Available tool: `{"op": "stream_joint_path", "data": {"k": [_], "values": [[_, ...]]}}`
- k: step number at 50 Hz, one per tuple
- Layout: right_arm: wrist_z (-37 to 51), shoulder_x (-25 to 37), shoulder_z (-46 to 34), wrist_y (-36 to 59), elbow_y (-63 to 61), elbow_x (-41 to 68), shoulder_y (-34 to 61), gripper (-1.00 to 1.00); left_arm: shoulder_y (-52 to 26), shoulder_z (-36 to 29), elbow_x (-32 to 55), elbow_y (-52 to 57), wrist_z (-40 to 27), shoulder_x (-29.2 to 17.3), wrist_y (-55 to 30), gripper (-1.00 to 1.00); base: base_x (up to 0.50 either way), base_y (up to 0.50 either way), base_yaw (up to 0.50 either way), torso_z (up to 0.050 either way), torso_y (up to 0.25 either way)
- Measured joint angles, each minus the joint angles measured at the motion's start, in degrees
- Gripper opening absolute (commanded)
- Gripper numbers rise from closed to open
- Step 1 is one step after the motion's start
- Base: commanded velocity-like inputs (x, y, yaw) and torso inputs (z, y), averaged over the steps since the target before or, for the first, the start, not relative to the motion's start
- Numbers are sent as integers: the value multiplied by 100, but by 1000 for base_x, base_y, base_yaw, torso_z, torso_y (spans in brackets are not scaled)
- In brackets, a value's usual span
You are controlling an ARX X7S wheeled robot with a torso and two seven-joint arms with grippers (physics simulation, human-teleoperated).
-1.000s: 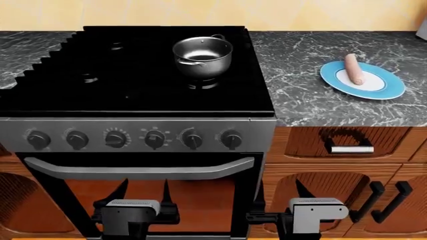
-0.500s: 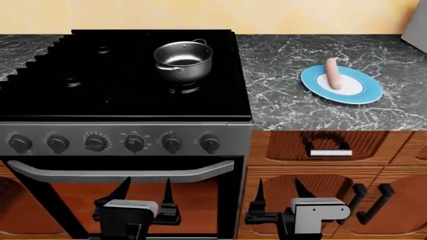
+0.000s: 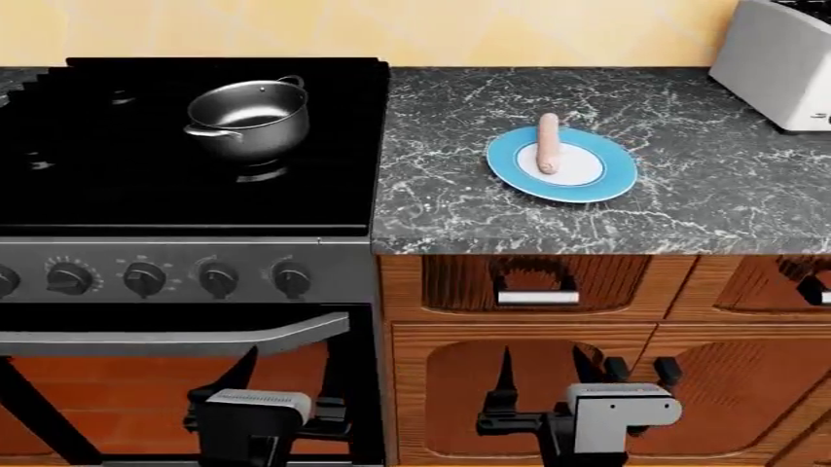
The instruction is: Frozen meat rests on a plate on the counter. Retrieve the meat and place it in a pot on a burner. Then turn the burner on.
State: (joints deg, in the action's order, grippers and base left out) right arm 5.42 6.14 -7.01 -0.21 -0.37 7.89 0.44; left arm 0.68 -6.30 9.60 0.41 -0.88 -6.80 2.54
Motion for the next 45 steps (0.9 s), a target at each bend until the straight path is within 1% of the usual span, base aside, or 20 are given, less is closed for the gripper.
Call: {"op": "stream_joint_path", "data": {"k": [4, 6, 10, 17, 23, 28, 33, 36, 40, 45], "values": [[35, 20, -22, -8, -6, 13, 3, 100, 0, -26, -3, 6, -34, -20, 9, 100, 0, -475, 0, 50, 0], [61, 45, -18, -11, -12, 18, 3, 100, 1, -48, -7, 15, -54, -11, 11, 100, 0, 0, 0, 44, 0], [169, 46, -38, 136, -93, 4, 4, 100, -19, -67, -107, 109, -213, -27, -165, 100, 0, 0, 0, 0, 0], [370, 84, -98, 915, -819, 86, -46, 100, -55, -96, -206, 843, -521, -116, -1279, 100, 0, 0, 0, 0, 0], [624, 136, -58, 2220, -1989, 378, 91, 100, -145, 35, 98, 1975, -590, -269, -2661, 100, 0, 0, 0, 0, 0], [834, 202, 72, 3559, -2993, 724, 472, 100, -583, 480, 716, 3026, -684, -320, -4299, 100, 0, 0, 0, 0, 0], [967, 214, 389, 4885, -3818, 1199, 1036, 100, -1282, 1083, 1391, 3949, -776, -318, -5989, 100, 0, 0, 0, 0, 0], [1033, 208, 595, 5575, -4203, 1460, 1386, 100, -1705, 1439, 1865, 4337, -899, -335, -6829, 100, 0, 0, 0, 0, 0], [1106, 172, 909, 6492, -4648, 1814, 1897, 100, -2265, 1898, 3124, 4510, -1620, -533, -7623, 100, 0, 0, 0, 0, 0], [1186, 160, 1265, 7469, -5050, 2305, 2503, 100, -2908, 2293, 4755, 4417, -2706, -867, -8222, 100, 41, 0, 0, 0, 0]]}}
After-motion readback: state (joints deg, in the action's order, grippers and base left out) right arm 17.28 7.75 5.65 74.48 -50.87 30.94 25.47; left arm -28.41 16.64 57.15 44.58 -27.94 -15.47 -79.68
